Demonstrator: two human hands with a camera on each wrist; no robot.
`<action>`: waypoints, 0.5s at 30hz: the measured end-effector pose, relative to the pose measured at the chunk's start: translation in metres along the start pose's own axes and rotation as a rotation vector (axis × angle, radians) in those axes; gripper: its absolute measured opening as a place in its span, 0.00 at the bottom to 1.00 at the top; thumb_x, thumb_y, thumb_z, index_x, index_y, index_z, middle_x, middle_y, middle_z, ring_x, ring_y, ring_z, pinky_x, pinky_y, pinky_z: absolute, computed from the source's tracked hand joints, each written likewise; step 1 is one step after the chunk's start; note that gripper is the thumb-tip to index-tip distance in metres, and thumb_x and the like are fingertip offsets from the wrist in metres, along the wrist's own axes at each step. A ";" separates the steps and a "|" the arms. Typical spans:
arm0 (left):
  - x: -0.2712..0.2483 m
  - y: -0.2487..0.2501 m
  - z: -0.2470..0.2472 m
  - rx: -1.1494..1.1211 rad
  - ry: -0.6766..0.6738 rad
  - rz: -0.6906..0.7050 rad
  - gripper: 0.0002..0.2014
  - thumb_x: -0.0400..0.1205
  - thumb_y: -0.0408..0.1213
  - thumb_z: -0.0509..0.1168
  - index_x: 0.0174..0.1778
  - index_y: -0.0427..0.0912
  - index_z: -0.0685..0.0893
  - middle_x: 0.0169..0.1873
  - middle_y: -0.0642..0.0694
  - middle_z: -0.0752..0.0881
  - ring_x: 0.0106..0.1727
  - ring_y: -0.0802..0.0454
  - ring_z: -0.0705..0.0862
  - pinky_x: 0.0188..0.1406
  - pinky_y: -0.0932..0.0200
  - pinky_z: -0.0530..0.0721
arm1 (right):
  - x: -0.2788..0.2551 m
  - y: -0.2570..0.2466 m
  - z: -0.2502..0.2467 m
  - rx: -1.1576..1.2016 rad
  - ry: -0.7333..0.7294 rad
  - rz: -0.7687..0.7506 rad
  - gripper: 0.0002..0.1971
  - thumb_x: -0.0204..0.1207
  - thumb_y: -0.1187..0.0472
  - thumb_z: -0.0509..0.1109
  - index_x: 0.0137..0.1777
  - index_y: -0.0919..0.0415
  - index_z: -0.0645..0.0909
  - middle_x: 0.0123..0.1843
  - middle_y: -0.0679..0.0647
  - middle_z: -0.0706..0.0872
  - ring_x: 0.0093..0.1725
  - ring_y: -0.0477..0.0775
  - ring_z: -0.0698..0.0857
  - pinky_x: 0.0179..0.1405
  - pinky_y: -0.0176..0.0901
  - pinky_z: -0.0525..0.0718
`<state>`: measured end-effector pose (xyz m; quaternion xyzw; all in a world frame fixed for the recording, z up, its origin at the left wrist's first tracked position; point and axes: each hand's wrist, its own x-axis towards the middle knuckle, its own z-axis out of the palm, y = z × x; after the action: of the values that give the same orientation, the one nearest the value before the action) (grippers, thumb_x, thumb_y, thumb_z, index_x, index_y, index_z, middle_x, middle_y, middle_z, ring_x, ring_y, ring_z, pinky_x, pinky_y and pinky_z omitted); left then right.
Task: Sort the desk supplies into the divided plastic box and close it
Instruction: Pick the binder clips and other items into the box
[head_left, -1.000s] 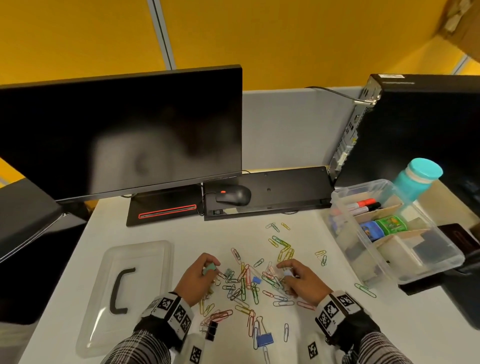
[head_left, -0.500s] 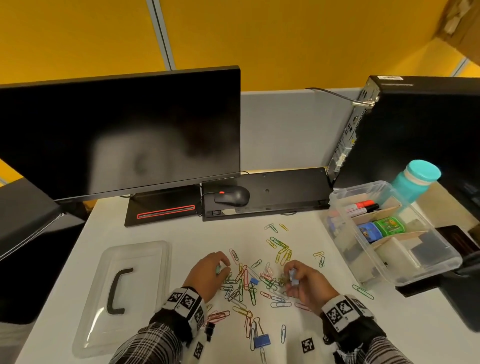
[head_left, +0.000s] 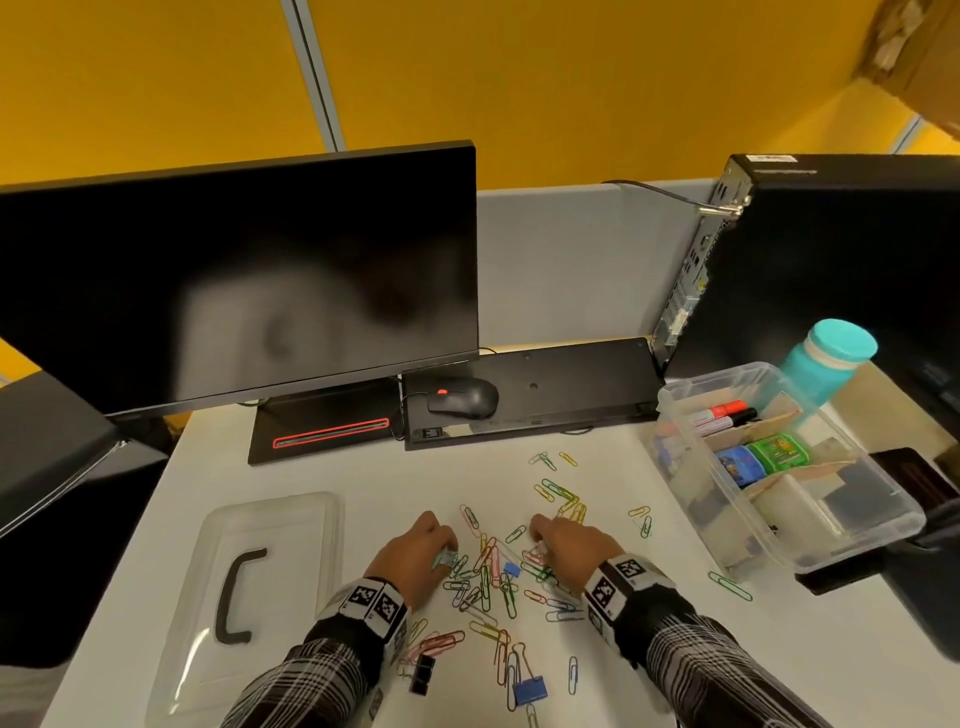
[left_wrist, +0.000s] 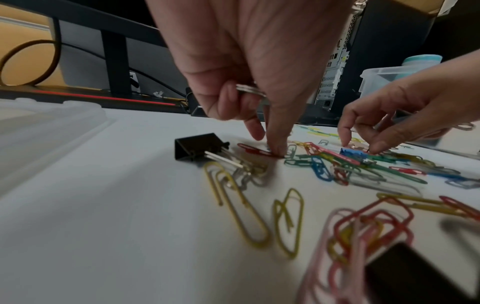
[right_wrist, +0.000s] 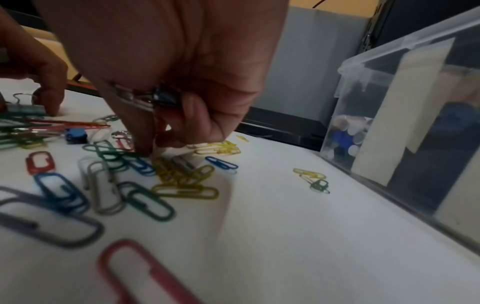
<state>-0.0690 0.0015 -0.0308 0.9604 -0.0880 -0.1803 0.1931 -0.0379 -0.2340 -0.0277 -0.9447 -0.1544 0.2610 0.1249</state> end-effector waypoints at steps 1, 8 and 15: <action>0.000 -0.001 0.000 -0.001 0.002 0.003 0.11 0.81 0.41 0.64 0.60 0.48 0.78 0.58 0.50 0.74 0.50 0.48 0.83 0.51 0.60 0.80 | 0.000 -0.001 0.000 0.004 -0.004 -0.001 0.10 0.80 0.63 0.59 0.59 0.52 0.67 0.51 0.54 0.78 0.44 0.56 0.79 0.43 0.46 0.77; -0.004 -0.004 -0.007 -0.124 0.077 -0.008 0.09 0.80 0.45 0.66 0.53 0.52 0.77 0.52 0.54 0.76 0.47 0.54 0.80 0.48 0.65 0.78 | -0.021 0.008 -0.004 0.228 0.114 -0.003 0.04 0.82 0.55 0.59 0.49 0.53 0.66 0.43 0.48 0.77 0.35 0.48 0.77 0.36 0.39 0.74; -0.006 0.007 -0.009 -0.254 0.132 0.044 0.07 0.81 0.43 0.66 0.54 0.53 0.78 0.51 0.57 0.83 0.51 0.66 0.79 0.44 0.81 0.71 | -0.080 0.052 -0.050 0.394 0.439 -0.013 0.04 0.82 0.57 0.60 0.46 0.52 0.68 0.35 0.50 0.82 0.27 0.44 0.78 0.27 0.36 0.73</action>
<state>-0.0715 -0.0003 -0.0182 0.9359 -0.0728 -0.1224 0.3222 -0.0653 -0.3178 0.0338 -0.9351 -0.0762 0.0744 0.3381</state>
